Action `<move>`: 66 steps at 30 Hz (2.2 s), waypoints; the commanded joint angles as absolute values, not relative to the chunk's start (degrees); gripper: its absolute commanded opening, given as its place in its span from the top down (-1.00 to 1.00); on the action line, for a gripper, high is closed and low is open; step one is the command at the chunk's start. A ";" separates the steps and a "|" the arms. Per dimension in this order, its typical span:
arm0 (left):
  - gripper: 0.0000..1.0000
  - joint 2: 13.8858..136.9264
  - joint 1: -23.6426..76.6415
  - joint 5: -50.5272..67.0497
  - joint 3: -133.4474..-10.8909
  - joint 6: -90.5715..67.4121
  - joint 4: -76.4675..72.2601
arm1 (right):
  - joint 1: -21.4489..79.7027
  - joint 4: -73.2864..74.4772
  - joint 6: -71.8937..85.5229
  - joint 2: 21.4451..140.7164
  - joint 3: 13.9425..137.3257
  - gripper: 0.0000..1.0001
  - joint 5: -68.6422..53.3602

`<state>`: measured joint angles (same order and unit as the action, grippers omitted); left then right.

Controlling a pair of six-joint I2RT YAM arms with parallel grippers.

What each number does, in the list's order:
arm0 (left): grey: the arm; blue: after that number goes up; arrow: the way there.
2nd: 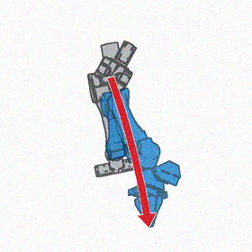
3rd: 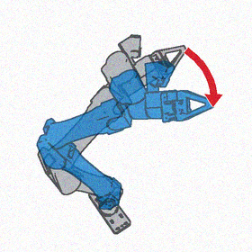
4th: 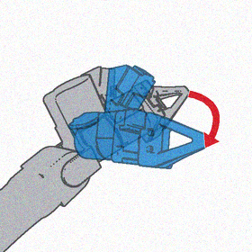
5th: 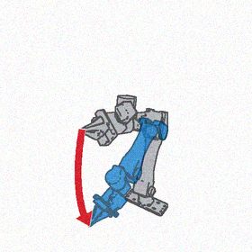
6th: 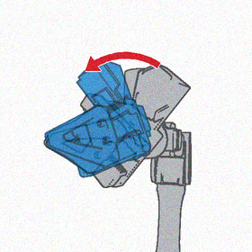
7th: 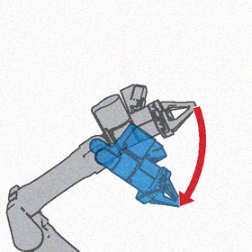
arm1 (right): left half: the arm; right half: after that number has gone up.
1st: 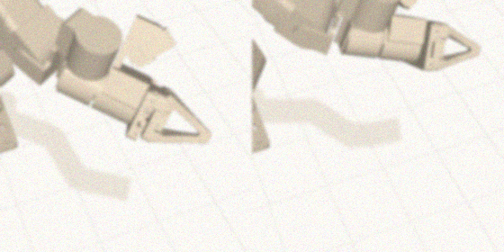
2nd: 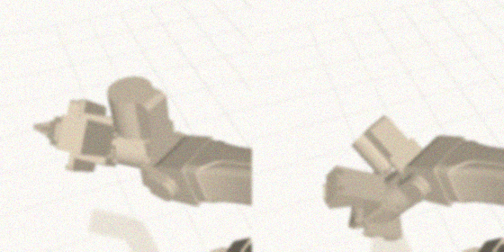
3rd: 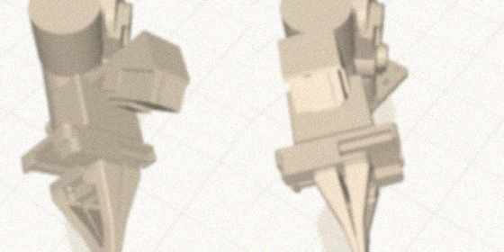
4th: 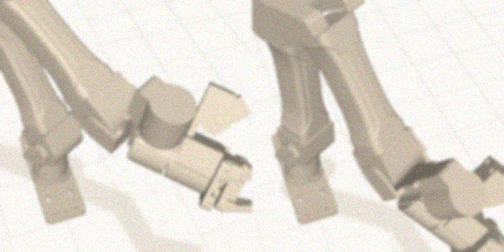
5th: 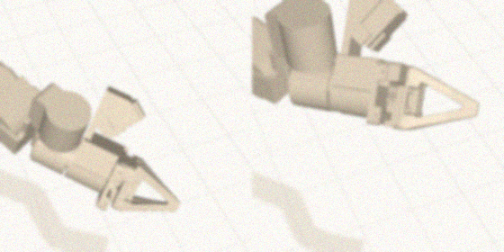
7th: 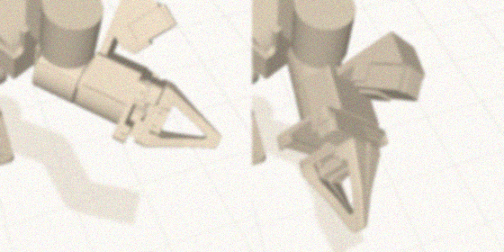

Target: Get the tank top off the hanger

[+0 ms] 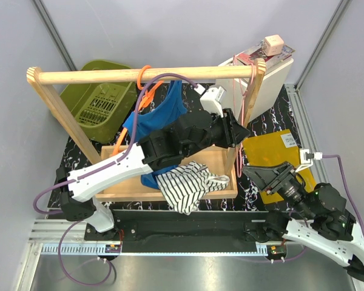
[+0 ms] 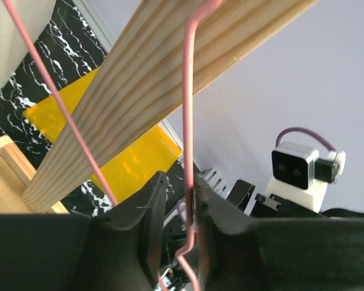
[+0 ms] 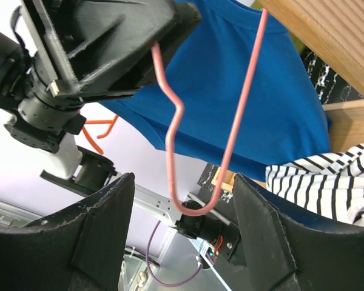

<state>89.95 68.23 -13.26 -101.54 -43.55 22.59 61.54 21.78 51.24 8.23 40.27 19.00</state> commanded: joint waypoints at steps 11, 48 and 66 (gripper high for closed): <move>-0.93 69.01 68.55 -7.04 -85.70 -38.68 17.58 | 61.44 24.61 49.40 5.71 41.31 -0.49 23.64; -0.86 60.70 90.45 -43.16 -46.84 -44.64 30.13 | 61.52 27.51 48.69 6.59 40.78 -0.52 27.77; -0.98 76.81 74.27 -28.23 -48.26 -45.53 24.35 | 61.44 28.30 48.96 5.80 41.05 -0.52 26.46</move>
<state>76.01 75.66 -33.21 -50.00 -44.62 30.20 61.54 28.47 49.30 6.37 40.21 25.91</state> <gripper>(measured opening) 0.987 0.758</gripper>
